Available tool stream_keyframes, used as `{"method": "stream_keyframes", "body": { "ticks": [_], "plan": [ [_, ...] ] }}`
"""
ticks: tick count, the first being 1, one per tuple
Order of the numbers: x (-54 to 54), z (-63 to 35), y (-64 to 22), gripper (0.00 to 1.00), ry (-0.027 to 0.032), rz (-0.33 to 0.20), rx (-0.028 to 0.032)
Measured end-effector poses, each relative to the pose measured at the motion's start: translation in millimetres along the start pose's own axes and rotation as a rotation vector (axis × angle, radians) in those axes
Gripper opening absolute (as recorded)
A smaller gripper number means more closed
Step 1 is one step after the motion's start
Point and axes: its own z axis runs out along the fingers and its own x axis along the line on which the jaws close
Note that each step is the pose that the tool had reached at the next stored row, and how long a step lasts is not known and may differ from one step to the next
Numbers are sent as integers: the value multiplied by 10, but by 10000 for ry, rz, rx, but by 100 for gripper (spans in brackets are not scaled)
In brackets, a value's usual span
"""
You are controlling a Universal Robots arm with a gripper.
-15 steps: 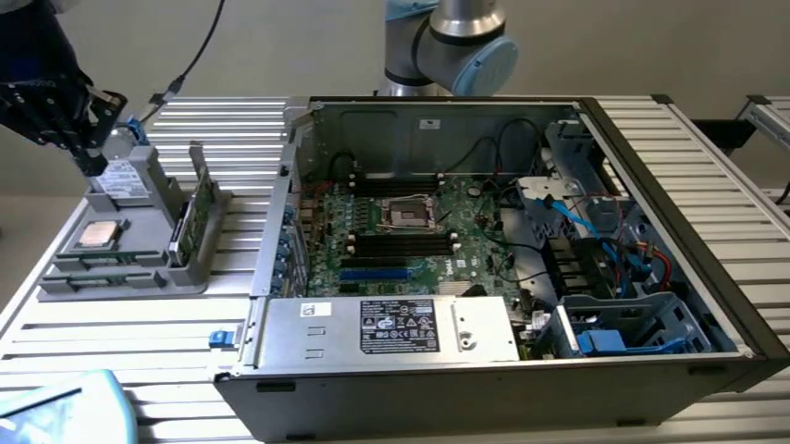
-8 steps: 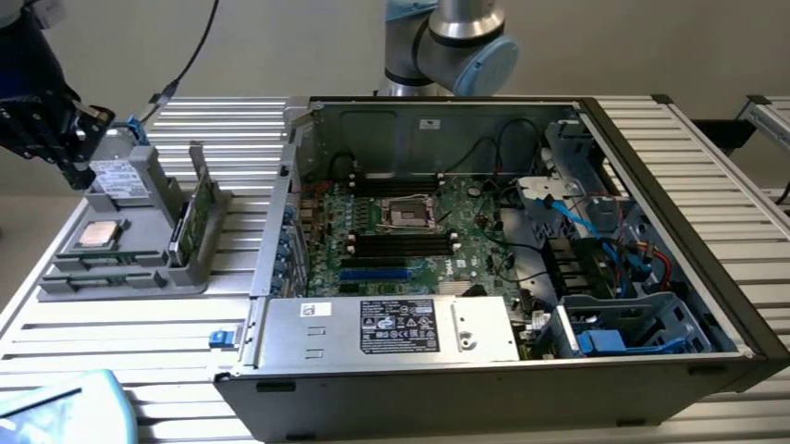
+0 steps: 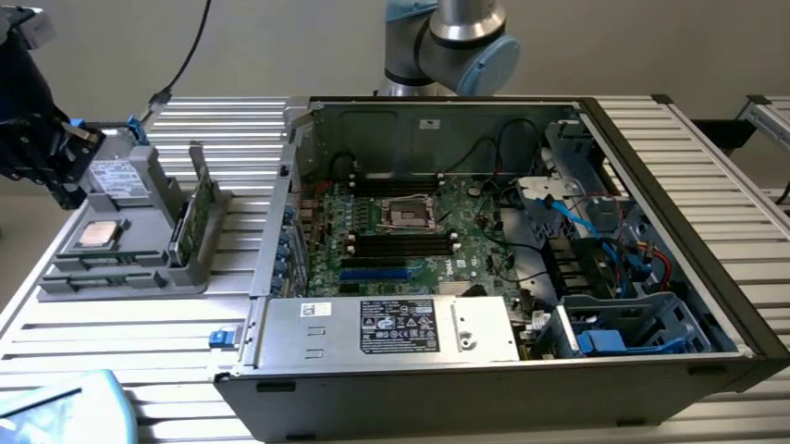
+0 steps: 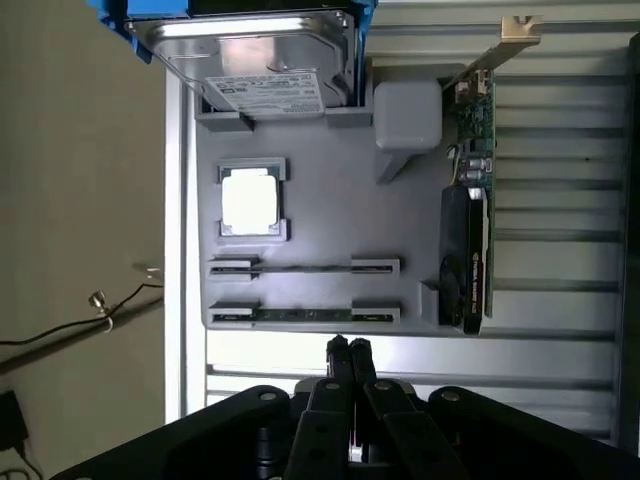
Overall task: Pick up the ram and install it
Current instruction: 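Reach for the ram, then pick up the ram and move it above insertion slot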
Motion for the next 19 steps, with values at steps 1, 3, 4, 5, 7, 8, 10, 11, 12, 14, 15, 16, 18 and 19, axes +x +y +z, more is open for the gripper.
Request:
{"method": "stream_keyframes", "body": {
  "ticks": [1,3,4,5,7,8,10,11,12,14,15,16,18,19],
  "plan": [
    [4,19,-13,10,7,-21,0],
    [12,55,-30,10,33,-82,0],
    [17,73,-35,10,46,-119,2],
    [20,91,-40,10,57,-157,4],
    [29,128,-46,10,77,-233,10],
    [33,146,-48,10,84,-269,13],
    [41,183,-50,10,93,-338,17],
    [44,202,-52,10,97,-375,19],
    [46,220,-54,10,101,-410,21],
    [52,253,-55,10,105,-473,26],
    [53,253,-55,10,120,-485,30],
    [53,252,-55,10,121,-485,31],
    [53,253,-55,10,120,-486,29],
    [53,253,-55,10,121,-486,29]
  ]
}}
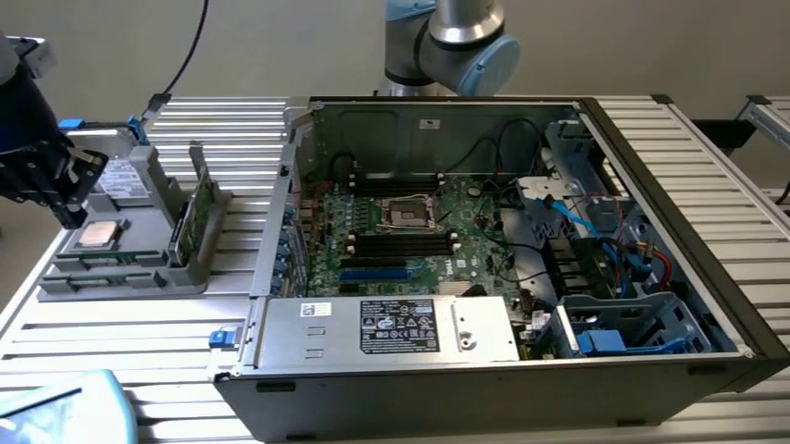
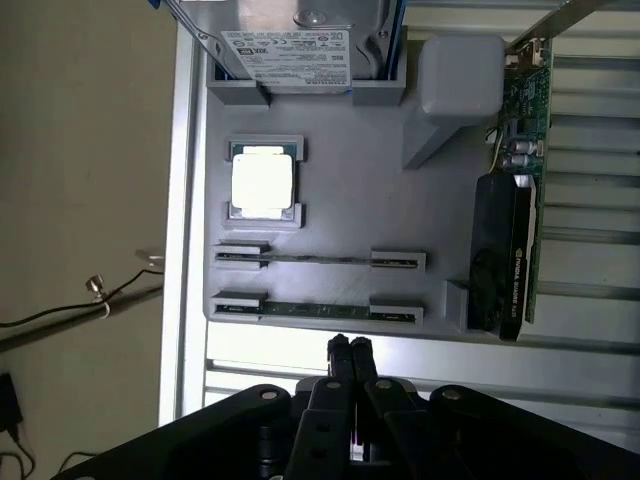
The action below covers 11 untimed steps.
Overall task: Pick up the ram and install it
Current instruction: 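Pick up the ram and move it above insertion slot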
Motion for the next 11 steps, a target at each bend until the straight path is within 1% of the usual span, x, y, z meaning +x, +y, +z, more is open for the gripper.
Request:
{"method": "stream_keyframes", "body": {
  "ticks": [6,7,8,11],
  "plan": [
    [0,0,0,10,4,0,0],
    [0,0,0,10,13,0,-1],
    [0,2,0,10,38,0,-4],
    [0,1,0,10,67,-13,-2]
  ]
}}
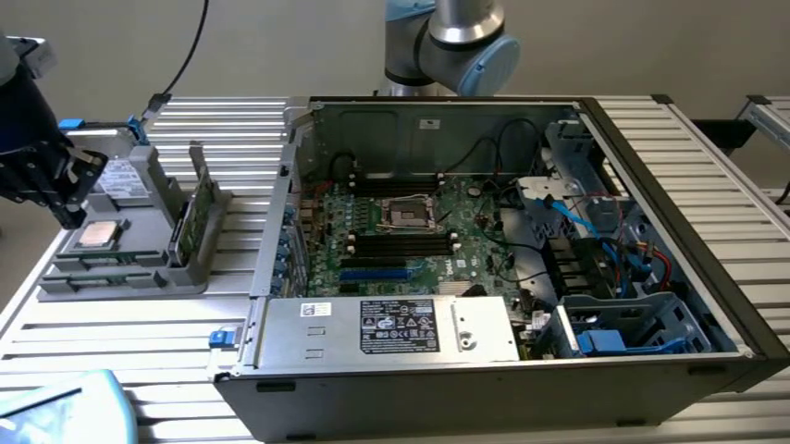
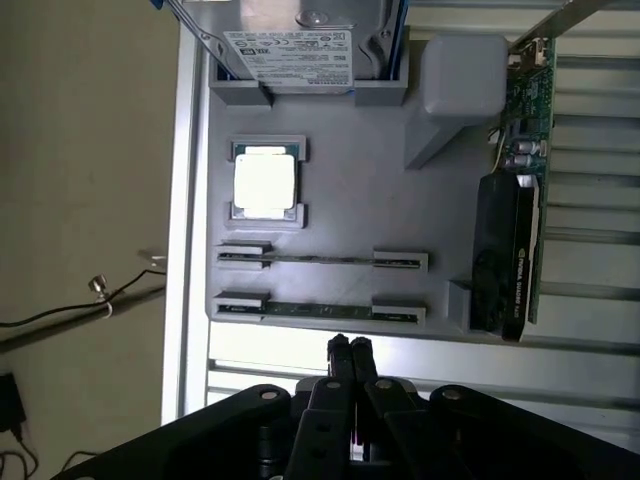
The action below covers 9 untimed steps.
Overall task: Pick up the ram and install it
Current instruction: 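Pick up the ram and move it above insertion slot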
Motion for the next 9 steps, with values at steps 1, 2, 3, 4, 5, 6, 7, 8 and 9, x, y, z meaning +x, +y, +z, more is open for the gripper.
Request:
{"method": "stream_keyframes", "body": {
  "ticks": [1,2,3,4,5,6,7,8,9],
  "plan": [
    [0,1,-1,10,4,-75,6],
    [-2,3,-1,10,9,-237,18],
    [-2,5,-2,10,18,-410,33],
    [-2,8,-2,10,28,-600,50],
    [-2,11,-1,10,35,-778,65],
    [-2,16,-2,10,42,-957,79],
    [-3,20,-2,10,51,-1137,95],
    [-3,24,-2,10,60,-1320,110],
    [-3,29,-2,10,68,-1500,125]
  ]
}}
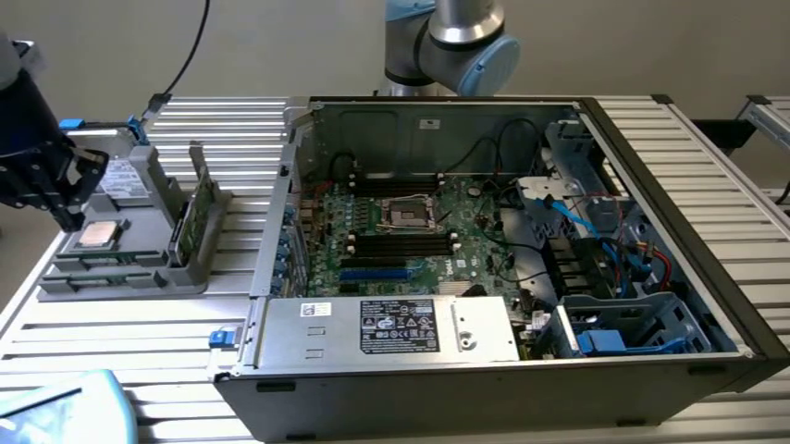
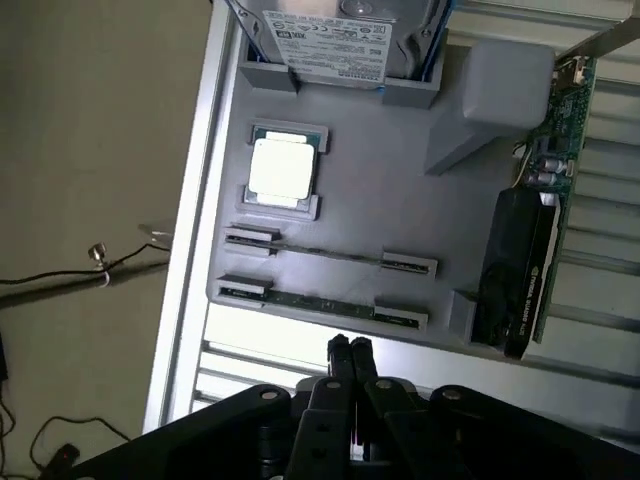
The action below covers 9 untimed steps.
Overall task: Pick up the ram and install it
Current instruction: 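Pick up the ram and move it above insertion slot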
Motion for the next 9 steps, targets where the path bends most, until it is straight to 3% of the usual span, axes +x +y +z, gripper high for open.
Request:
{"method": "stream_keyframes", "body": {
  "ticks": [9],
  "plan": [
    [-3,41,-2,10,72,-1627,137]
  ]
}}
